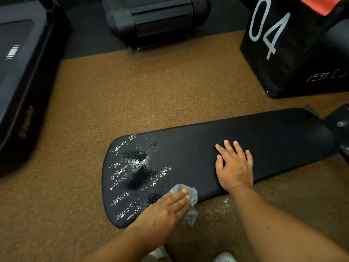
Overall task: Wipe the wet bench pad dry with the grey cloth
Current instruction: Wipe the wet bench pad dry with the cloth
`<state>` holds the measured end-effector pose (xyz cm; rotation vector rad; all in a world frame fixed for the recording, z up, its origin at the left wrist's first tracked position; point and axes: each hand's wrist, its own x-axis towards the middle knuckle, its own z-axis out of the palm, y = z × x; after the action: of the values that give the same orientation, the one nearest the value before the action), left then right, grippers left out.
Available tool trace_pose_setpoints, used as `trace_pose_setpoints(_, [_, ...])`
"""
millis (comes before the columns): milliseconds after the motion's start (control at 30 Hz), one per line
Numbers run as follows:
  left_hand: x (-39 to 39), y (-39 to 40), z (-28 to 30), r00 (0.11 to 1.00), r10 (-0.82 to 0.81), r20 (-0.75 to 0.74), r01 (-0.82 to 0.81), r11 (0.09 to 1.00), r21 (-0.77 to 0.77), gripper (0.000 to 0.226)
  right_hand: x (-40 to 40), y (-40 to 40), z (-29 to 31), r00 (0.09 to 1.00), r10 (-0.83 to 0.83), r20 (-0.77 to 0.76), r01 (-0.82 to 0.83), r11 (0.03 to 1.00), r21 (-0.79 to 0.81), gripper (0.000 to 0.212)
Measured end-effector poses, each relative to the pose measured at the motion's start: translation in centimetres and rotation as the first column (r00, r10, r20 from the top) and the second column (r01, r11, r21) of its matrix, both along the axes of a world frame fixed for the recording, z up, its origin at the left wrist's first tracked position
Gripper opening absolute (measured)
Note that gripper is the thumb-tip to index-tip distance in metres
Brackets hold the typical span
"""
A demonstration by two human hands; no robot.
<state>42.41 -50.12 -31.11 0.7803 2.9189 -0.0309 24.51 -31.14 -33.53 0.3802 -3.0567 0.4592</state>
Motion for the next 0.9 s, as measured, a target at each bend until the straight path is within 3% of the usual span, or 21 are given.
trace_pose_setpoints(100, [-0.5,0.4,0.2,0.981,0.19,-0.022,-0.186,0.973,0.137,0.041,0.0,-0.1,-0.1,1.0,-0.005,0.003,0.005,1.0,0.006,0.041])
trace_pose_setpoints(200, [-3.0,2.1,1.2,0.92,0.392,-0.02,-0.354,0.85,0.391,0.042,0.0,-0.3,0.1,1.0,-0.021,0.014,0.021,1.0,-0.007,0.042])
trace_pose_setpoints(267, [-5.2,3.3,1.9,0.911,0.41,-0.037,-0.371,0.858,0.356,0.046,-0.3,-0.2,0.2,0.999,-0.007,0.042,0.009,1.0,-0.029,0.038])
trace_pose_setpoints(333, [-6.8,4.6,2.0,0.936,0.352,-0.008,-0.34,0.91,0.235,0.048,-0.6,0.3,0.3,0.998,0.024,0.067,-0.02,0.998,-0.058,0.036])
trace_pose_setpoints(400, [-6.7,5.5,0.9,0.979,0.203,0.022,-0.204,0.969,0.142,0.049,-0.7,0.6,0.4,0.996,0.047,0.077,-0.043,0.997,-0.057,0.036])
trace_pose_setpoints(500, [-5.6,4.9,-0.6,0.999,0.018,-0.037,-0.013,0.99,0.141,0.04,-0.5,0.5,0.4,0.997,0.048,0.058,-0.046,0.998,-0.036,0.041])
trace_pose_setpoints(633, [-4.3,1.8,-1.2,0.99,-0.088,-0.113,0.099,0.99,0.096,0.037,-0.5,0.3,0.5,0.999,0.036,0.038,-0.035,0.999,-0.027,0.044])
trace_pose_setpoints(733, [-3.6,1.3,-1.3,0.992,0.067,-0.11,-0.038,0.968,0.247,0.038,-0.4,0.0,0.6,0.998,0.014,0.06,-0.014,1.0,0.002,0.037])
trace_pose_setpoints(833, [-4.3,0.9,0.0,0.929,0.363,-0.072,-0.269,0.796,0.541,0.04,0.0,-0.8,1.2,0.997,-0.058,0.054,0.058,0.998,0.0,0.037])
trace_pose_setpoints(900, [-5.6,0.3,1.4,0.881,0.472,-0.045,-0.333,0.685,0.648,0.041,0.9,-2.2,1.7,0.997,-0.069,0.034,0.07,0.997,-0.03,0.04])
